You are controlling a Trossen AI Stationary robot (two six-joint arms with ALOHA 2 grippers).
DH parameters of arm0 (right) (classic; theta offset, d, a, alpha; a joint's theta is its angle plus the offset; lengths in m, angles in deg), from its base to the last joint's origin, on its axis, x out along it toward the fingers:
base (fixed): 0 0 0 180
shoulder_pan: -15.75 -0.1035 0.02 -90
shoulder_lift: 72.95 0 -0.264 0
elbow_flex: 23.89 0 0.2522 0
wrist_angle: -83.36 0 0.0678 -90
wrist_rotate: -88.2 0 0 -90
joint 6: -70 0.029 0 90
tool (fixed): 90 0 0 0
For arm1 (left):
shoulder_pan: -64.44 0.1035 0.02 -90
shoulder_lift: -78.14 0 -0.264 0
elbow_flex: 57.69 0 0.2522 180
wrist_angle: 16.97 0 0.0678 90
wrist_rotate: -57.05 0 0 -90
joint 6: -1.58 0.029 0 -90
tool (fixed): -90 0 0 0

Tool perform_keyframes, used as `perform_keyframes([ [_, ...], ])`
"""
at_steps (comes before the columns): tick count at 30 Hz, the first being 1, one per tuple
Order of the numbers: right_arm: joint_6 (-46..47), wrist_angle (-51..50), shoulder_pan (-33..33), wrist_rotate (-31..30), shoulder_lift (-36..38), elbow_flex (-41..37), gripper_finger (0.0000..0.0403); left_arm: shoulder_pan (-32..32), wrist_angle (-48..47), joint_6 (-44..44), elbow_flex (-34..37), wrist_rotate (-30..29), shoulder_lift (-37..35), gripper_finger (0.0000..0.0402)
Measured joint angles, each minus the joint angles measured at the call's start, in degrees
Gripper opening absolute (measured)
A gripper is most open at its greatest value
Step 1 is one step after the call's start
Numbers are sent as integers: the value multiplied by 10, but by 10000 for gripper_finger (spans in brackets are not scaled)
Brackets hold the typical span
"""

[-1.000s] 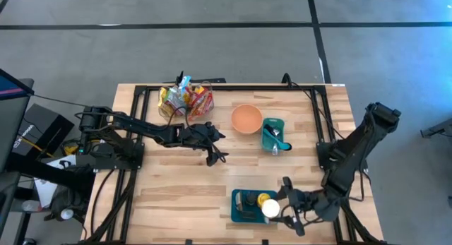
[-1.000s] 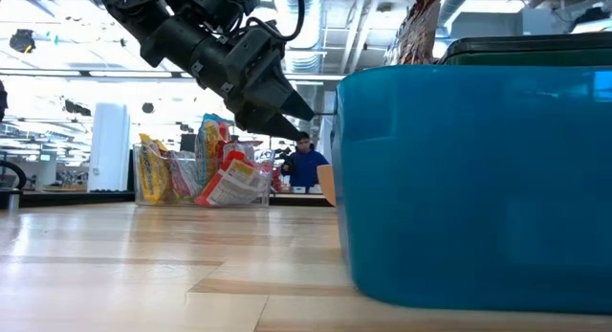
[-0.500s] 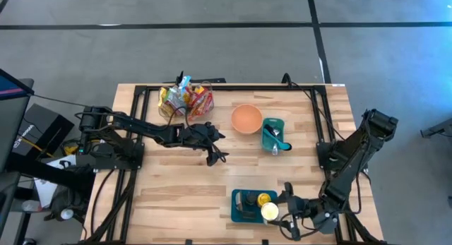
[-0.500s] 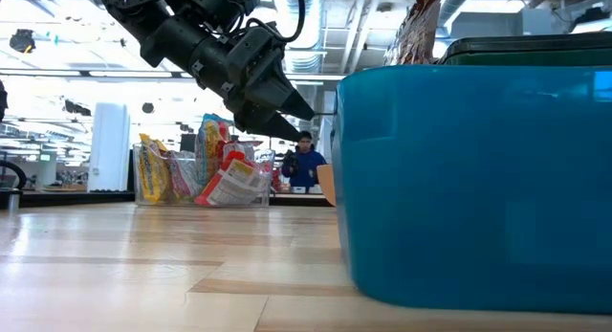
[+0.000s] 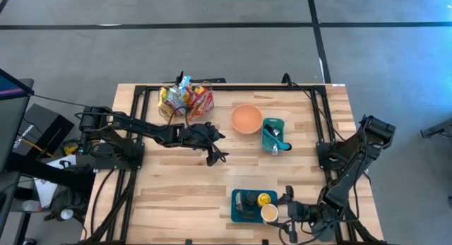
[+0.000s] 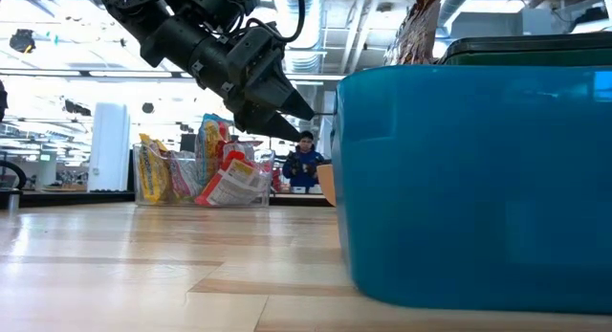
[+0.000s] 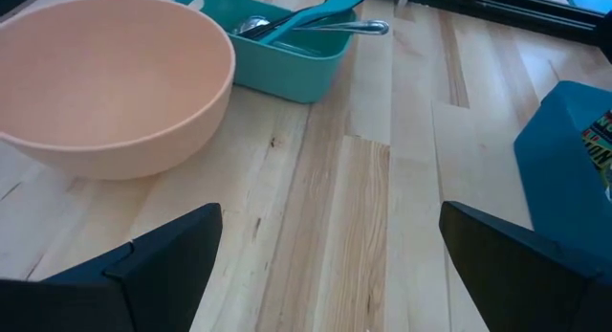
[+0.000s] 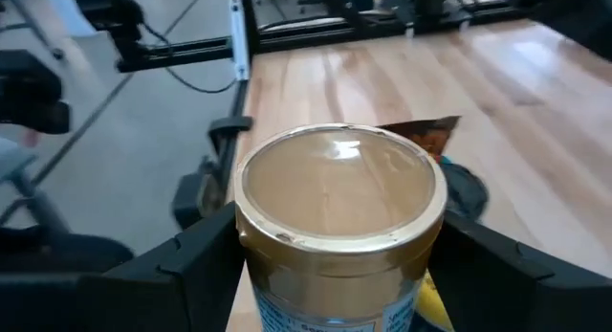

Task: Pick & Place Food Item
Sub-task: Put the gold seasoning bottle into the blue bin

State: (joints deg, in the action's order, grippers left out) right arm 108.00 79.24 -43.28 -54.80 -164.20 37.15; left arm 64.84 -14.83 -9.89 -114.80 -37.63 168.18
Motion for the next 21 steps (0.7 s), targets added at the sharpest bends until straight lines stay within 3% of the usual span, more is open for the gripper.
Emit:
perform_keyframes([
  [7,-7,-4,-12,-46,0,0,281,0,0,-1,0,0,0,387],
  [21,-8,-13,-15,-56,-15,0,281,0,0,-10,0,0,0,387],
])
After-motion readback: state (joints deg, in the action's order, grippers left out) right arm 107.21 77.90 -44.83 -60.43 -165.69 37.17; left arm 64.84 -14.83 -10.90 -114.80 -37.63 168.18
